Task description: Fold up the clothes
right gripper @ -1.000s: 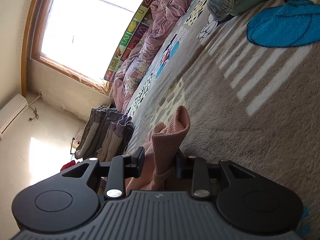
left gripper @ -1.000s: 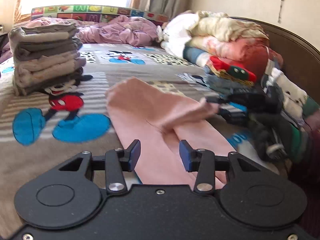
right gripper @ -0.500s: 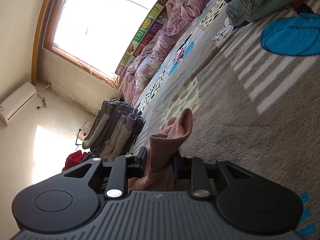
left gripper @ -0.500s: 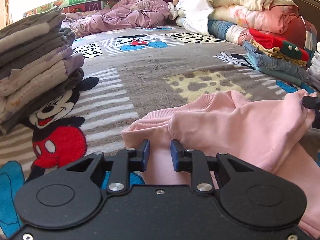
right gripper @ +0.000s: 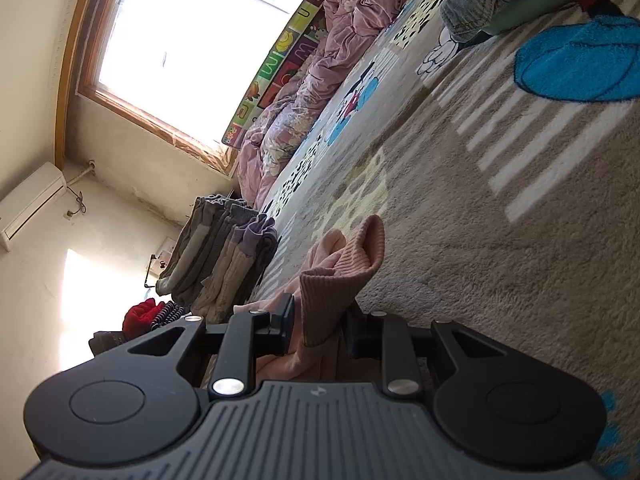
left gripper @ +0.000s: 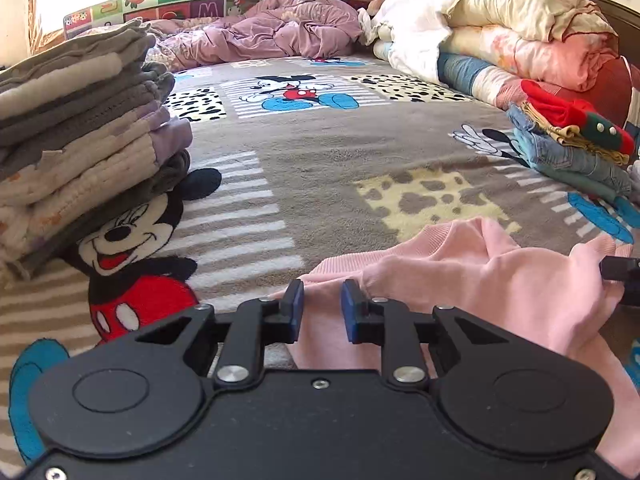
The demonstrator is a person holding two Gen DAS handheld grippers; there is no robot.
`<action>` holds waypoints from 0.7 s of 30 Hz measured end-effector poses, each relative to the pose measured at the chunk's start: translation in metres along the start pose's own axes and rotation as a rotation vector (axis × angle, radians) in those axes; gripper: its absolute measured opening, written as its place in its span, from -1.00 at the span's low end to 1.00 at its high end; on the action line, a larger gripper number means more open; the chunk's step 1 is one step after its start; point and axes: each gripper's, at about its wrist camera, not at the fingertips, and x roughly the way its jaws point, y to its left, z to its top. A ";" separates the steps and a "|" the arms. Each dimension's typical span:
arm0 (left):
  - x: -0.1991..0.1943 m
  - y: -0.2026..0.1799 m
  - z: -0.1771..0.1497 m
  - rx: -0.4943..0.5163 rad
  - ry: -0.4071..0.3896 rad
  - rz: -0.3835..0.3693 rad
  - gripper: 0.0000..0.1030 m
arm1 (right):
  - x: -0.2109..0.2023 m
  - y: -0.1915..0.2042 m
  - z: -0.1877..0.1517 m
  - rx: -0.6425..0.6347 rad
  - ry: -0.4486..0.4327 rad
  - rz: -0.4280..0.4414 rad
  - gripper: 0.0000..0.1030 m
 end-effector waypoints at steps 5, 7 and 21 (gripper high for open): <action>-0.009 0.030 0.001 -0.001 -0.030 0.007 -0.60 | 0.002 -0.003 0.000 0.014 0.005 -0.008 -0.46; -0.016 0.033 0.001 0.048 -0.056 -0.037 -0.60 | 0.001 -0.003 0.001 0.019 -0.002 0.001 -0.46; -0.009 0.002 0.001 0.081 -0.079 -0.112 -0.60 | -0.009 0.001 0.001 -0.001 -0.077 -0.038 -0.42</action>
